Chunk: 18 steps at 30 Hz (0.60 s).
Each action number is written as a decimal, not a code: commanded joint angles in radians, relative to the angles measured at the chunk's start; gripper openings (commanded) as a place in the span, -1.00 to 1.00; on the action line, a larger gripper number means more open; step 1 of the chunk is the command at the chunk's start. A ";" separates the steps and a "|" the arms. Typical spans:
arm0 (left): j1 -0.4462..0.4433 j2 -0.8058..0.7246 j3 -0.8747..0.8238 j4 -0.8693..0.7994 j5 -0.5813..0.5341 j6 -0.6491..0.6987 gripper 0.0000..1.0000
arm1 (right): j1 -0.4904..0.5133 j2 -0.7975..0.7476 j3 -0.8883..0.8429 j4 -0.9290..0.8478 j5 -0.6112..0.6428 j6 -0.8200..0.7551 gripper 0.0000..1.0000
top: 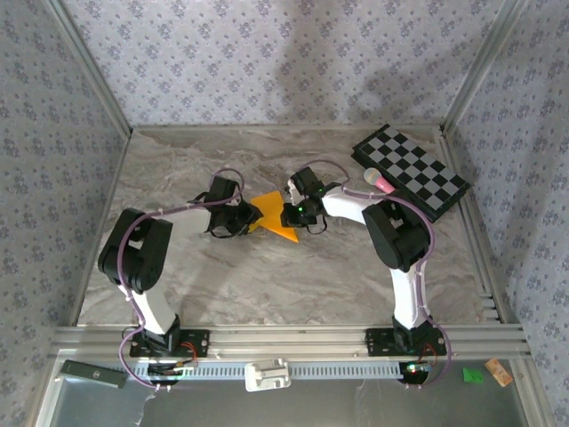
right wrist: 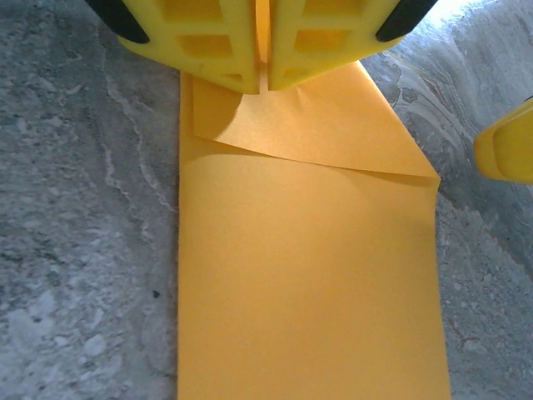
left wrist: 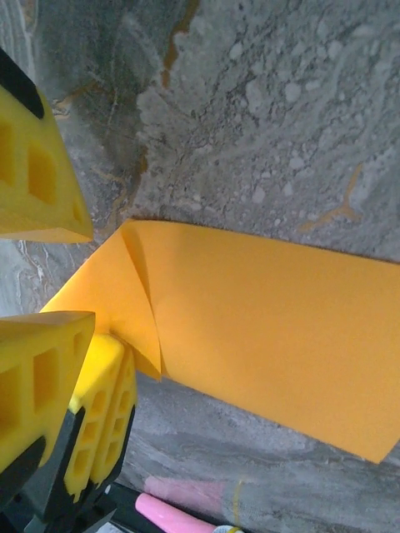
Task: Fold a paper plane with a square sheet of paper (pick it up from the middle)
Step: Third fold the triangle at the center of the table, then fourth fold the wing at the center of the table.
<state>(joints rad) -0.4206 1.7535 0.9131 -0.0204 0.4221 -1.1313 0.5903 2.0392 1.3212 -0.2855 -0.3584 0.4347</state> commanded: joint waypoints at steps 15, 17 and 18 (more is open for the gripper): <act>0.004 0.088 0.048 0.056 0.070 -0.009 -0.59 | -0.016 0.036 0.007 -0.051 0.025 0.029 -0.81; 0.004 0.089 0.050 0.064 0.075 -0.007 -0.63 | -0.016 0.038 0.007 -0.051 0.023 0.030 -0.83; 0.003 0.089 0.052 0.065 0.076 -0.004 -0.64 | -0.016 0.038 0.006 -0.052 0.024 0.030 -0.83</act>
<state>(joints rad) -0.4187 1.8294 0.9356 0.0170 0.4702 -1.1458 0.5819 2.0403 1.3212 -0.2886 -0.3553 0.4530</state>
